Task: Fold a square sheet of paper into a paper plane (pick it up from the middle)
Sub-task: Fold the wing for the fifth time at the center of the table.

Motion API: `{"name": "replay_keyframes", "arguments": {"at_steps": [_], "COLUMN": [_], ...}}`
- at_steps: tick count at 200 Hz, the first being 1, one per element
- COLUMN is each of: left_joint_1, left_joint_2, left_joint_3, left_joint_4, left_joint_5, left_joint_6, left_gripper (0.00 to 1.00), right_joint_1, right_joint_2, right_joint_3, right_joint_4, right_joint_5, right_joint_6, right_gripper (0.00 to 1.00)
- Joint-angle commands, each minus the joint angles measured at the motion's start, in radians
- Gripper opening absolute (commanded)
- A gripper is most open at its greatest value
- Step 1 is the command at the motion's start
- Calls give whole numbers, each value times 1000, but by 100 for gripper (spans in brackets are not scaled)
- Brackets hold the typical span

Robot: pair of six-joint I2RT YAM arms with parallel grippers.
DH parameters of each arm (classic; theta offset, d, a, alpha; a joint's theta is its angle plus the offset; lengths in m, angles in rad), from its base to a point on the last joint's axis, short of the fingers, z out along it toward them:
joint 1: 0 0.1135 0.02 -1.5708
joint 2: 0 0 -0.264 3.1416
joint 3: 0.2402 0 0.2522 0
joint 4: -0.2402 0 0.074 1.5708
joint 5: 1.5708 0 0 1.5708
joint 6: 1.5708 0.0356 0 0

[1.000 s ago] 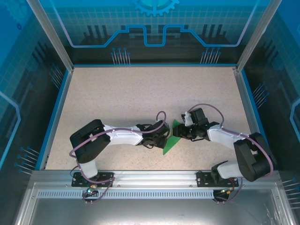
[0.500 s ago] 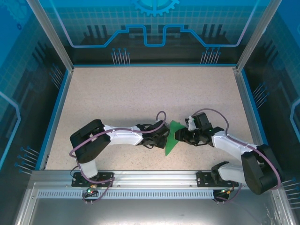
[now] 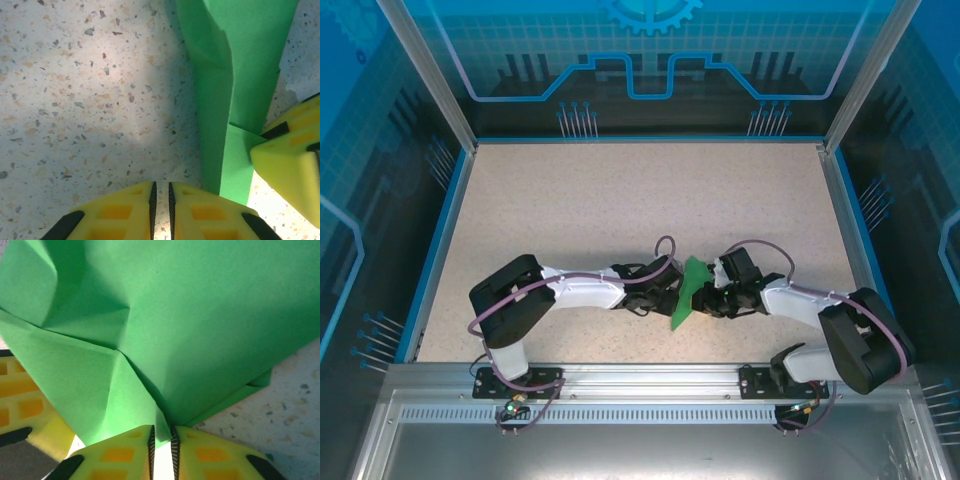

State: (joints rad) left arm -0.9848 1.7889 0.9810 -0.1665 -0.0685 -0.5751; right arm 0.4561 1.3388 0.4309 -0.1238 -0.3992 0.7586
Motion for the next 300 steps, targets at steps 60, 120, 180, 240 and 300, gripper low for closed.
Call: {"name": "replay_keyframes", "arguments": {"at_steps": [60,120,180,240,300], "left_joint_1": [-5,-6,-5,-5,-6], "left_joint_2": [-53,-31,-8,29,40], "left_joint_3": [0,-1,1,8,12], "left_joint_4": [37,60,74,87,80], "left_joint_5": [74,101,122,129,126], "left_joint_6": [-28,-35,-32,-33,-26], "left_gripper": [17,17,17,17,17], "right_joint_1": [22,23,22,22,23], "right_joint_2": [54,69,90,105,114], "right_joint_3": [-3,-4,-12,-21,-24], "right_joint_4": [16,38,87,115,129], "right_joint_5": [22,13,-5,-16,-23], "right_joint_6": [-5,1,16,19,20], "right_gripper": [14,13,13,12,12]}}
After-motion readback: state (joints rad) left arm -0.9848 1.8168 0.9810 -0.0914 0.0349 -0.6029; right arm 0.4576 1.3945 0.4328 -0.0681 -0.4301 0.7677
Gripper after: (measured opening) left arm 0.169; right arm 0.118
